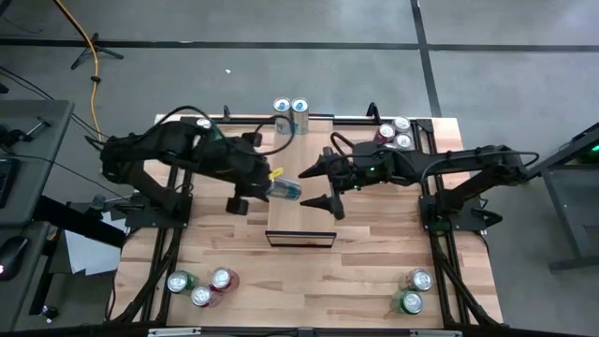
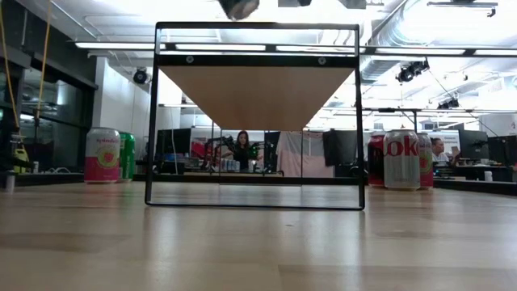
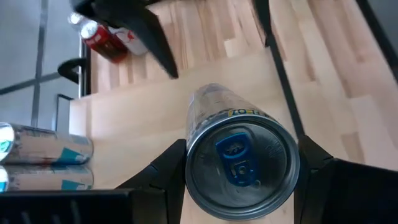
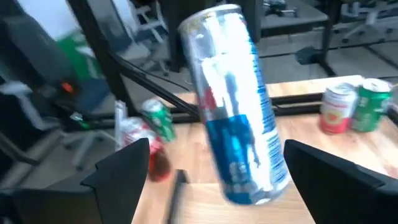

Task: Place canned beverage on shelf
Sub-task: Put the blue soda can on the shelf

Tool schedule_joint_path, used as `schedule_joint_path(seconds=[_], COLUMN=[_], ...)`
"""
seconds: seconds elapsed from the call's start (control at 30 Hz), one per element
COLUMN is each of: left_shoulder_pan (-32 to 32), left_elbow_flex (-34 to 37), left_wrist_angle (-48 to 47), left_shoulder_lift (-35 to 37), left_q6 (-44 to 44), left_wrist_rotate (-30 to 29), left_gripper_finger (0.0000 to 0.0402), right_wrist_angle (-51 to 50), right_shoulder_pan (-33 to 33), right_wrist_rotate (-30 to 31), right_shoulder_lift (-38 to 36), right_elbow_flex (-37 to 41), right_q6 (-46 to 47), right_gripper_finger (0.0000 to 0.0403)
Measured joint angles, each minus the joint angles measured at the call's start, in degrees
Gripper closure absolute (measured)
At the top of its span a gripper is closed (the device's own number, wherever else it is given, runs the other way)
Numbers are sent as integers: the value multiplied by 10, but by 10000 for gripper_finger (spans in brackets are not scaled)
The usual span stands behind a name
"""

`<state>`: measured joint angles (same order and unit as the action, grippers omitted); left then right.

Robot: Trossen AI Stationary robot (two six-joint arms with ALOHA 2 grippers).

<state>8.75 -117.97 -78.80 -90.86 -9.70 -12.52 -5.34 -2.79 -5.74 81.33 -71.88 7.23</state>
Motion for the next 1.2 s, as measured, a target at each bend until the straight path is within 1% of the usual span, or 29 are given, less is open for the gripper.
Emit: schedule_joint_path(seconds=[0.17, 0.33, 0.57, 0.67, 0.77, 1.0, 1.2], left_shoulder_pan=[-10, -10, -10, -10, -10, -10, -10], left_elbow_flex=[0, 0, 0, 0, 0, 0, 0], left_wrist_angle=[13, 46, 54, 61, 57, 58, 58], left_shoulder_lift=[-26, -42, -51, -53, -55, -55, -54], left_q6=[-19, -44, -50, -50, -51, -49, -47], left_wrist_rotate=[8, 10, 11, 7, 1, 3, 1], left_gripper_finger=[268, 261, 260, 255, 248, 244, 232], right_wrist_angle=[-1, 0, 0, 1, 1, 0, 0], right_shoulder_pan=[0, 2, 2, 2, 2, 2, 2], right_wrist_rotate=[23, 23, 23, 23, 24, 25, 22], right_shoulder_lift=[20, 42, 47, 47, 47, 47, 47], right_elbow_flex=[0, 0, 0, 0, 0, 0, 0], right_q6=[-35, -38, -38, -38, -38, -34, -33], right_gripper_finger=[46, 46, 52, 71, 100, 194, 195])
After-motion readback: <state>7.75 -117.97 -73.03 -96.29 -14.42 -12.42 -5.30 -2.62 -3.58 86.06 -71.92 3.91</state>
